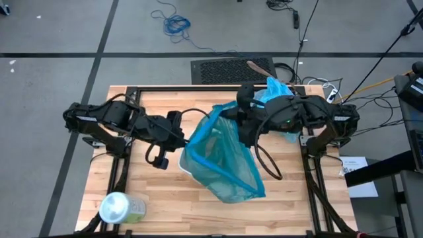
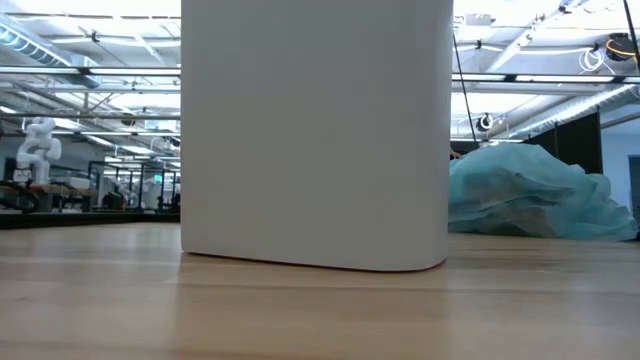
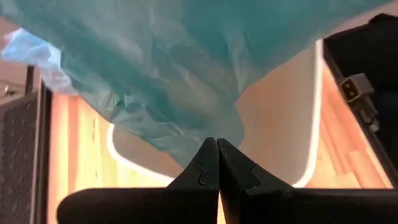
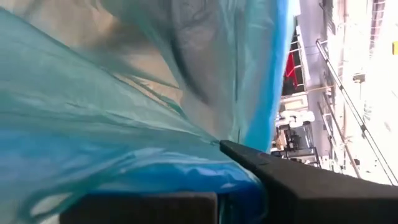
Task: Place trash/remove bag and relplace
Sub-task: Insert the blue trash bag into the trash bin
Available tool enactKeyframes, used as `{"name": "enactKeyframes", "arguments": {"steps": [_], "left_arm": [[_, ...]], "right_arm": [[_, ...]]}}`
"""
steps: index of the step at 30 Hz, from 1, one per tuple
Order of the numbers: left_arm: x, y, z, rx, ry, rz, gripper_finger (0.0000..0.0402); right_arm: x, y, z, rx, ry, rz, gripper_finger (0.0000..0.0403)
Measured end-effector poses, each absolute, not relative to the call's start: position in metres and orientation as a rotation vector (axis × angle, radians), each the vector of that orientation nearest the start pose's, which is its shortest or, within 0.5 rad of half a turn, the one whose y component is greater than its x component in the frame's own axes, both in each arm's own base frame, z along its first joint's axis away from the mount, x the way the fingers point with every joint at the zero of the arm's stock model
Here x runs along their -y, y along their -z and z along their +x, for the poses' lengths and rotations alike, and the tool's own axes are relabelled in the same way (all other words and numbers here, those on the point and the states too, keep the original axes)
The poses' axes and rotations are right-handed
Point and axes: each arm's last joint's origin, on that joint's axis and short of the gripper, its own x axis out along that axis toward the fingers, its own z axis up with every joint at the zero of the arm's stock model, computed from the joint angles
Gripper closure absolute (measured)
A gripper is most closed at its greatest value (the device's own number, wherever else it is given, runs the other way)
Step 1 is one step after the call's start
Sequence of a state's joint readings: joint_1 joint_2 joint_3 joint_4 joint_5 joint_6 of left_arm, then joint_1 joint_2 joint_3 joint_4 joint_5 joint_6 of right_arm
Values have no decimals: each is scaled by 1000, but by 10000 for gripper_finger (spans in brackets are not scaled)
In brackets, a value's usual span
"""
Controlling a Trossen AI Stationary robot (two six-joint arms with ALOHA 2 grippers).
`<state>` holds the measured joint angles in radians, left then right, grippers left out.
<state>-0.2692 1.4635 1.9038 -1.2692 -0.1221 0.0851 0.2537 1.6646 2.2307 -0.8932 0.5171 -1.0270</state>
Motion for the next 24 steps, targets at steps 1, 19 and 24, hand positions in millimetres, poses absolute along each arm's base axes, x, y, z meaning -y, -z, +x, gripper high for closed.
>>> {"name": "enactKeyframes", "arguments": {"steps": [1,19,24], "left_arm": [[65,-452,245,-811,168,243,402],[66,-425,200,-583,158,133,402],[68,-427,199,-560,167,130,402]], "right_arm": [[-63,-517,303,-419,81,-1131,403],[-27,-479,344,-501,152,-1230,403],[-22,-474,347,-478,103,-1199,403]]}}
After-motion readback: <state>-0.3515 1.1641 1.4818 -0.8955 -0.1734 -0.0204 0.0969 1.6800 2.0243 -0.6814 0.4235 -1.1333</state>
